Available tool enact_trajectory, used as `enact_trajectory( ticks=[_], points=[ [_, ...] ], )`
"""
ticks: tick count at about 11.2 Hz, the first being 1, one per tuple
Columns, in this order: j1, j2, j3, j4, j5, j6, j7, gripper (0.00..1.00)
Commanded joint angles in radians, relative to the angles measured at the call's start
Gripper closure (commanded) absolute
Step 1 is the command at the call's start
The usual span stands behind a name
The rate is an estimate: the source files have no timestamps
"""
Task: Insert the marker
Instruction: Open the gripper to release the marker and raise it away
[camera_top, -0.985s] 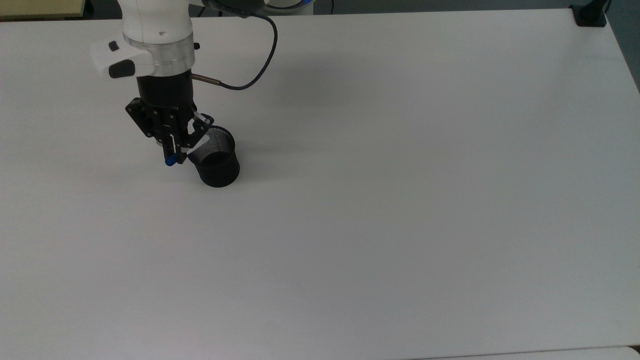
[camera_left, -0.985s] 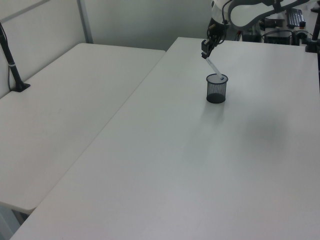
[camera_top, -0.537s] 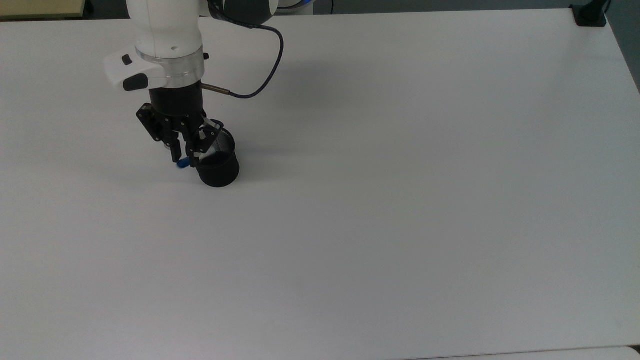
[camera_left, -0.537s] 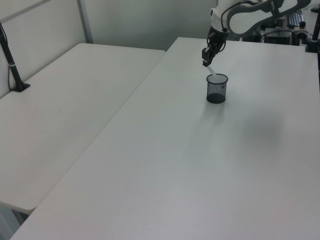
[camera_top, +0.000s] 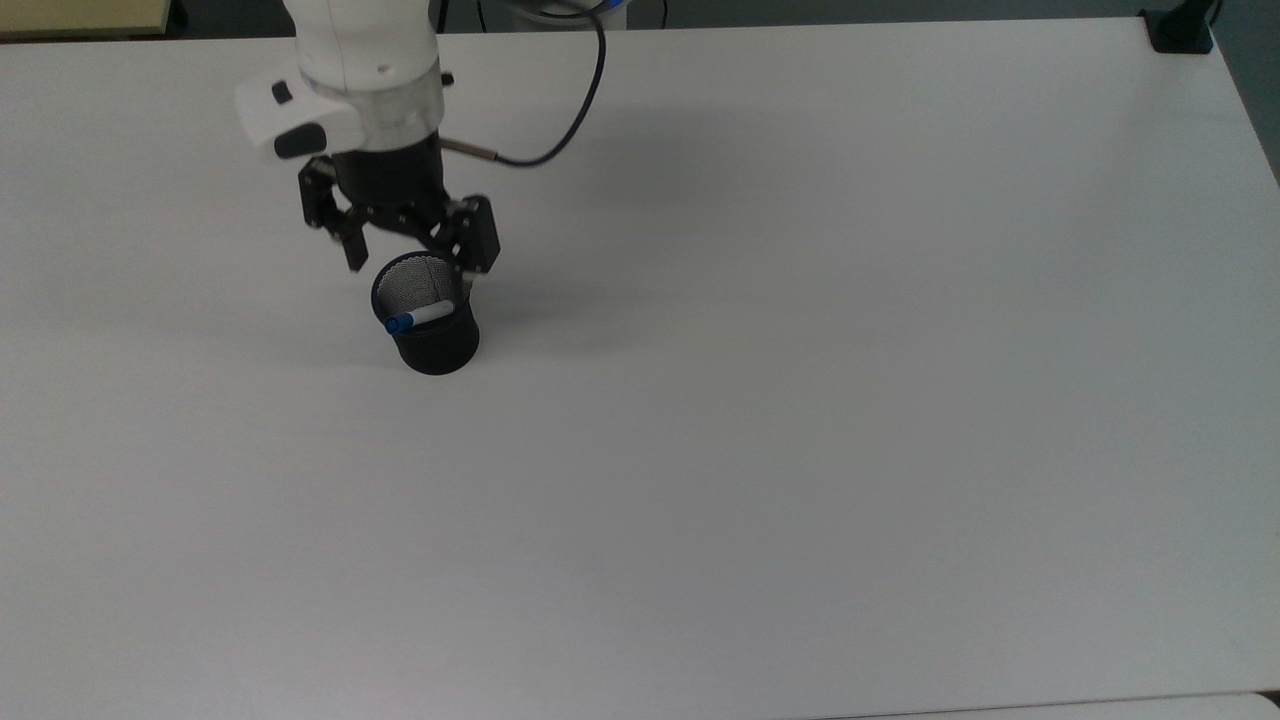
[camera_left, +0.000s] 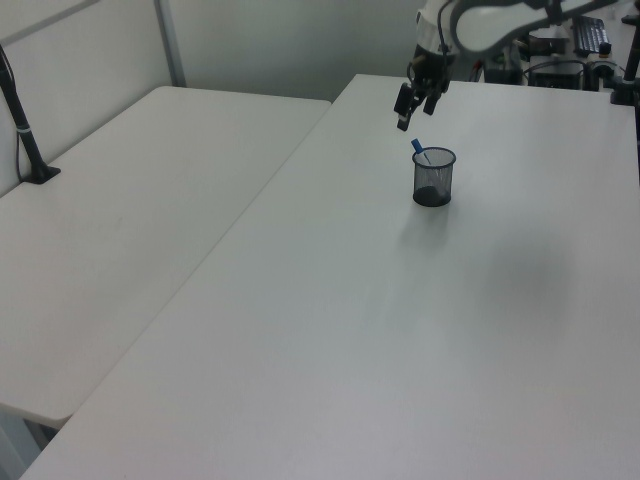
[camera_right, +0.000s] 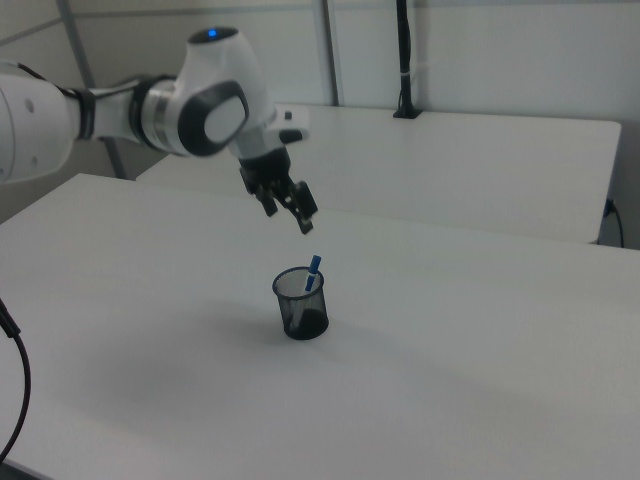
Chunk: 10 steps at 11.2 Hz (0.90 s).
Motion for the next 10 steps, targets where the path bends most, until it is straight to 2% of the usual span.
enact_trajectory(
  ticks=[1,3,4,6,10],
  points=[
    [-0.028,-0.071,0.053,0.146,0.037,-0.348,-0.033,0.0],
    [-0.066,-0.112,0.108,0.152,0.052,-0.446,-0.067,0.0],
    [-0.072,-0.118,0.116,0.152,0.052,-0.464,-0.078,0.0],
    [-0.074,-0.12,0.104,0.152,0.051,-0.47,-0.129,0.0],
    [-0.074,-0.128,0.09,0.152,0.044,-0.477,-0.132,0.0]
  ],
)
